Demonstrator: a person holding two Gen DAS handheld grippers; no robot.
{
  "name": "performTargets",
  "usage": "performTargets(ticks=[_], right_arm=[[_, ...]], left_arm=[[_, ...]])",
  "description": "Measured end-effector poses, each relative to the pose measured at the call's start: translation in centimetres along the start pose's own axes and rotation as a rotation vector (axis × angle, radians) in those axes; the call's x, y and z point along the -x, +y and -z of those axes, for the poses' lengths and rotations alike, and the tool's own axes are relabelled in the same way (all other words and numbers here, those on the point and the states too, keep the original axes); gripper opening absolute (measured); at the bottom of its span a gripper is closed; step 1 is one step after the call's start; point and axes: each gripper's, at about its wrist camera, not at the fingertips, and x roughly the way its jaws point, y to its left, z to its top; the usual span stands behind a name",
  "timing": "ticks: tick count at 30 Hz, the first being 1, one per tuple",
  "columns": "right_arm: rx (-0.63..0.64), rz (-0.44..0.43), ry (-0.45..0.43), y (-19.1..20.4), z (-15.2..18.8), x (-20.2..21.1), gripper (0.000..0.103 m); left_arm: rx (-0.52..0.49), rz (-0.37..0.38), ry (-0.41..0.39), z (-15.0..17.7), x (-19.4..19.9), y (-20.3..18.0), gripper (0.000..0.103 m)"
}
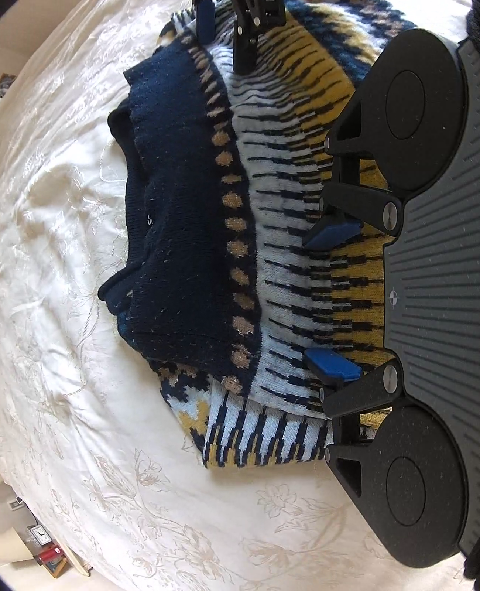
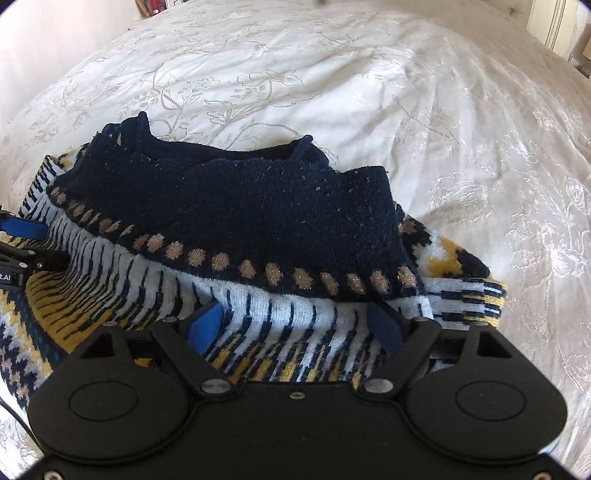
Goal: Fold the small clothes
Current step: 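Press the folded sweater flat with both open grippers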
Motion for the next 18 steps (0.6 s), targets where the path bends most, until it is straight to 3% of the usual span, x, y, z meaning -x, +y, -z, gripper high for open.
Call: performTargets(ticks=[7,12,18], right_arm=[[-0.048,0.008,-0.032,-0.8,-0.2,1.9,0.086],[-0.173,-0.02,-0.075,-3.4,1.2,4.7,0.087],[-0.338,-0.051,-0.053,-6.7,4.5,6.7,0.092]], left_arm=[[-0.001,-0.008,0.02,-0.8,-0.7,-0.3,0.059],[-0.002,-0.019,0.015,-0.7,-0.8,-0.6,0.06],[-0.001,-0.026,0.014,-0.5,-0.7,-1.0,0.06]])
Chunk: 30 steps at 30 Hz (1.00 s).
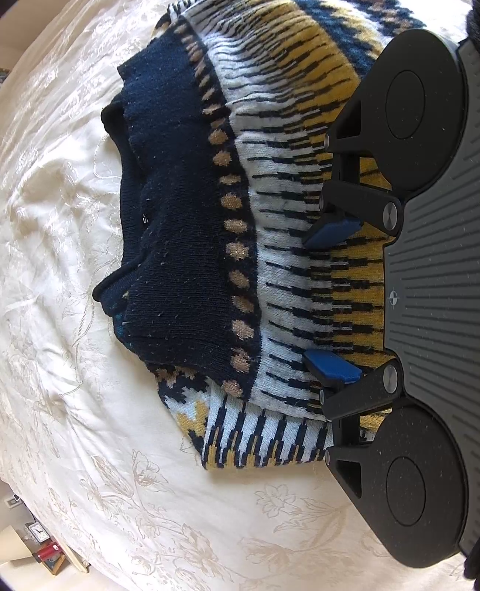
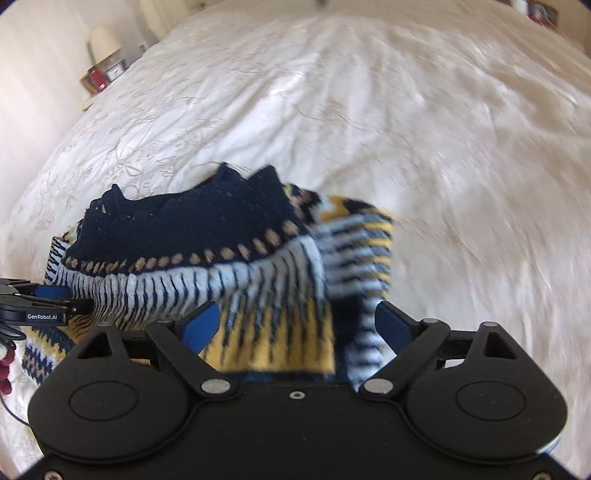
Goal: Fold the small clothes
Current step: 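Press the folded sweater flat with both open grippers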
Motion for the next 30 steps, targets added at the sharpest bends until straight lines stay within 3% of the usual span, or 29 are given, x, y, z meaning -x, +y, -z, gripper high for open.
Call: performTargets(ticks=[10,20,30], right_arm=[[-0.159,-0.112,0.084,-4.0,3.2,0.2,0.093],[-0.196,-0.292,0.109,-3.4,1.0,-4.0,0.103],[-0.236,-0.312,0.107,-3.1,0.5,-5.4,0.103]], left_arm=[[-0.002,-0.009,0.009,-0.2,0.1,-0.1,0.061],[0.023,-0.02,0.026,-0.6,-0.2,-0.2,0.063],[0.083,-0.026,0.074,-1.8,-0.9,0.0,0.07]])
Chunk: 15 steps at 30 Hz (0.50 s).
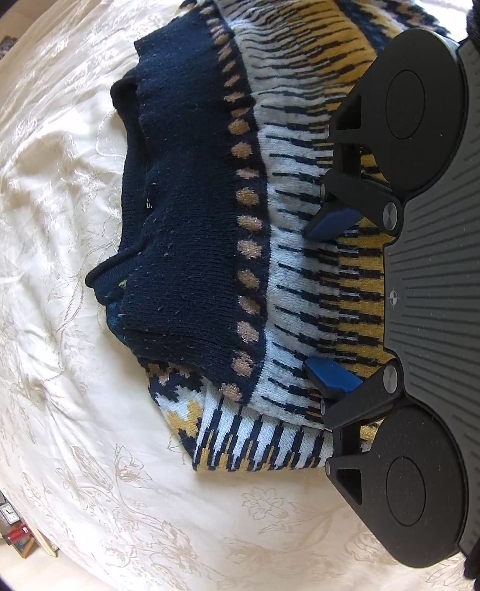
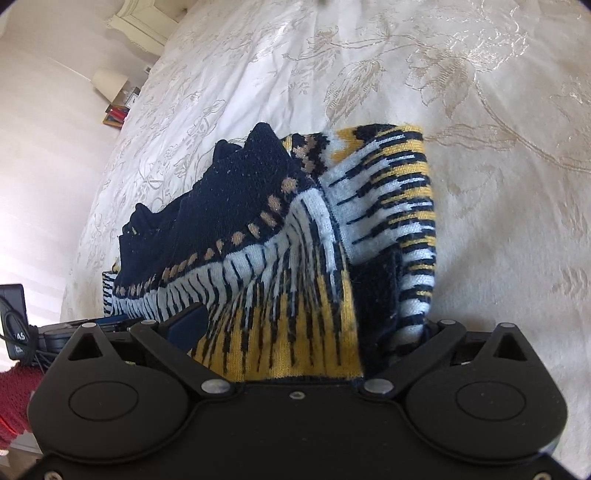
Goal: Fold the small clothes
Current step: 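Press the folded sweater flat with both open grippers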
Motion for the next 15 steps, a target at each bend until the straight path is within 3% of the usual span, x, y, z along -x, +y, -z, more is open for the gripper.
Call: performTargets(ticks=[10,15], right_arm=[[0.045,0.003,0.039,0.2,-0.4,-0.4,0.103],[0.048,-0.023,0.027,-0.1,-0.2,-0.2,0.103]], left_arm=[[0.006,0.015,0.05,-1.9,-0.3,0.1,0.069],[0.062,0.014,0.007,-1.9,2.3,-0.2,0.063]])
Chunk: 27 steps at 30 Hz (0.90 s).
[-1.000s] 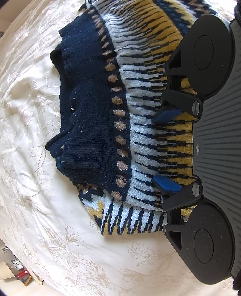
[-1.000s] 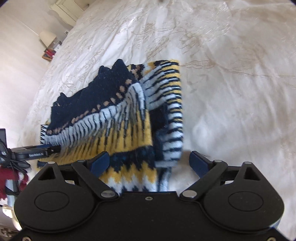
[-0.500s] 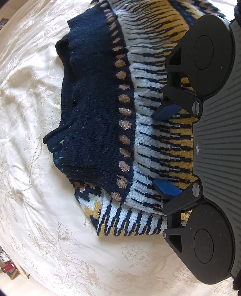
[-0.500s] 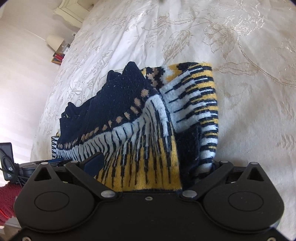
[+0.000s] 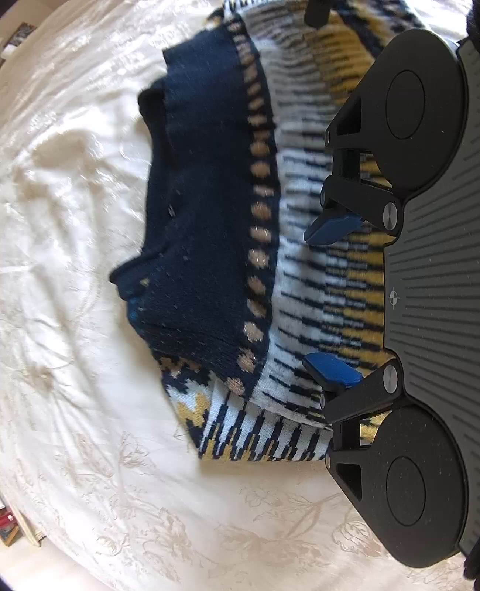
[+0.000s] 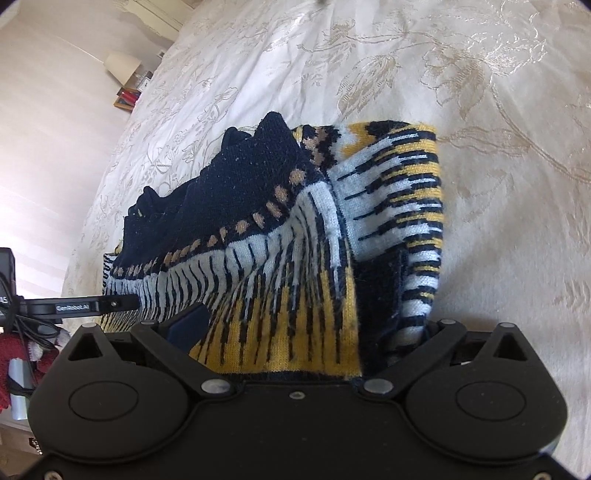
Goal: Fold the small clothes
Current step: 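Press the folded sweater flat with both open grippers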
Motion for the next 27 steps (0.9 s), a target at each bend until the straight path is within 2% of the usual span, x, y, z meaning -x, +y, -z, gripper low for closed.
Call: performTargets(ticks=[6,12,17,22,27], right_arm=[[-0.004,-0.03,-0.016,-0.5,0.3,0.5,0.103],[-0.013,-0.05,-0.014,-1.0,0.2,0.9,0.103],[-0.018,-0.062,-0.016,-1.3,0.2,1.2,0.103],[-0.024,-0.072,-0.019,-1.4,0.3,1.3,0.103],[-0.029,-0.076,-0.02,-1.5,0.4,1.4,0.103]], left_arm=[[-0.024,0.035,-0.03,0.7,1.6,-4.1,0.064],[-0.055,0.01,-0.016,0.2,-0.4,-7.5,0.064],[-0.018,-0.023,0.039,-1.3,-3.8,-7.6,0.066],[-0.016,-0.029,0.046,-1.8,-4.9,-7.7,0.072],[-0.015,-0.035,0.049,-1.9,-5.2,-7.7,0.073]])
